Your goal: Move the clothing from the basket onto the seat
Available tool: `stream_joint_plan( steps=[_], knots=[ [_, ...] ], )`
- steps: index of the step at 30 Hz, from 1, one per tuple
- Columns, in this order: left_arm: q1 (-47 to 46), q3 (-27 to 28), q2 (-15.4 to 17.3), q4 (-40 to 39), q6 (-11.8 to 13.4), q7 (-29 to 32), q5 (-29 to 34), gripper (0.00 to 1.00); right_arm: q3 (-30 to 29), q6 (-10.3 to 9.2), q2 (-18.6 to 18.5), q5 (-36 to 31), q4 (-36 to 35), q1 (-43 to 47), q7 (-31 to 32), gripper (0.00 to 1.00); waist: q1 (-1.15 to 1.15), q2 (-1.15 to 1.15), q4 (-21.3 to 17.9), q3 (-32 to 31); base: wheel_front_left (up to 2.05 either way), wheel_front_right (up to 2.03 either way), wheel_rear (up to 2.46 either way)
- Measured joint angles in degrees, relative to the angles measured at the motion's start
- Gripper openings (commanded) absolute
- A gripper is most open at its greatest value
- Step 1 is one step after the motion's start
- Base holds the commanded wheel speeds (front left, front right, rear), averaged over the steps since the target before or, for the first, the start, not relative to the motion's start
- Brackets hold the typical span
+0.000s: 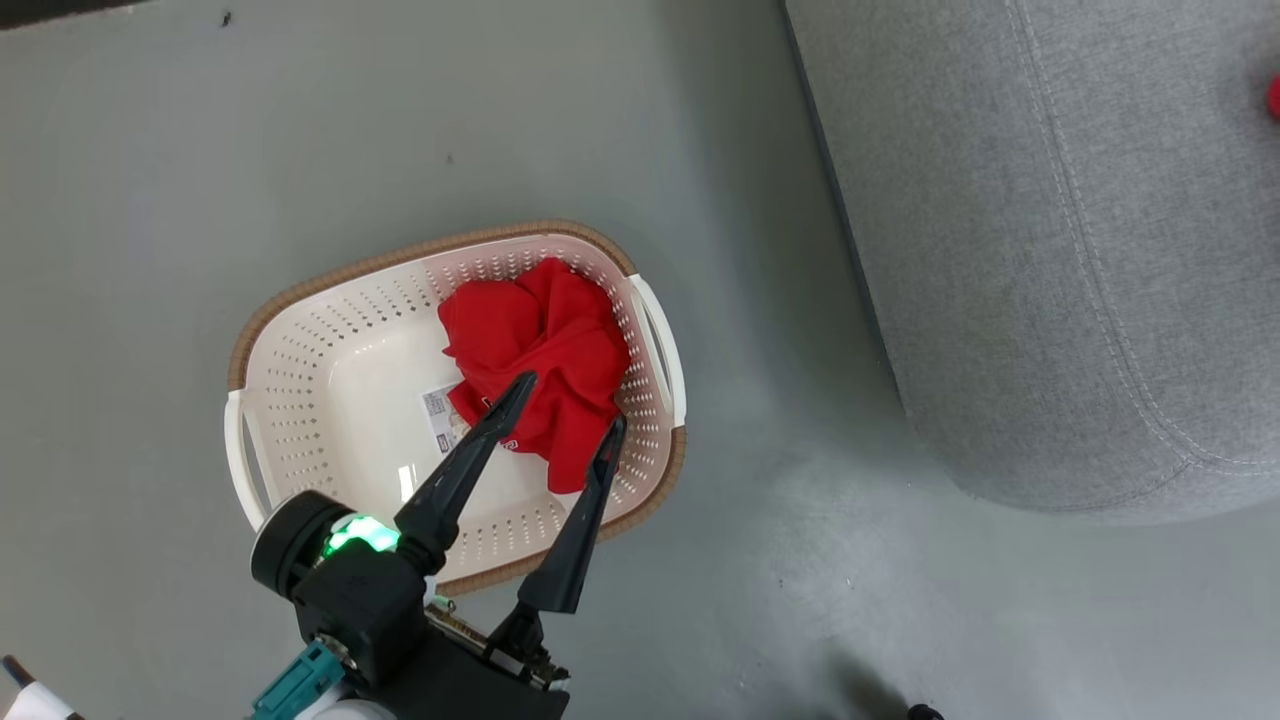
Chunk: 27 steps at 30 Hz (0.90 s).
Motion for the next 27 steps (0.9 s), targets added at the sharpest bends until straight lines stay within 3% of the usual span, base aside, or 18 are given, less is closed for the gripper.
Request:
stream_joint_plan(
  steps=[14, 27],
  knots=[
    [-0.8, -0.4, -2.9, 4.1, -0.1, -1.9, -1.4, 1.0, 2.9, 1.01, 0.4, -5.0, -1.7, 5.4, 0.0, 1.0, 0.0, 0.0, 0.1, -5.0, 0.0, 0.0, 0.0],
    [-0.7, 1.5, -6.4, 11.2, 0.5, -6.2, -4.7, 1.0, 6.4, 1.53, 6.9, -10.2, -15.4, 18.3, 0.0, 1.0, -0.01, -0.01, 1.5, -13.0, 0.0, 0.0, 0.0]
  ],
)
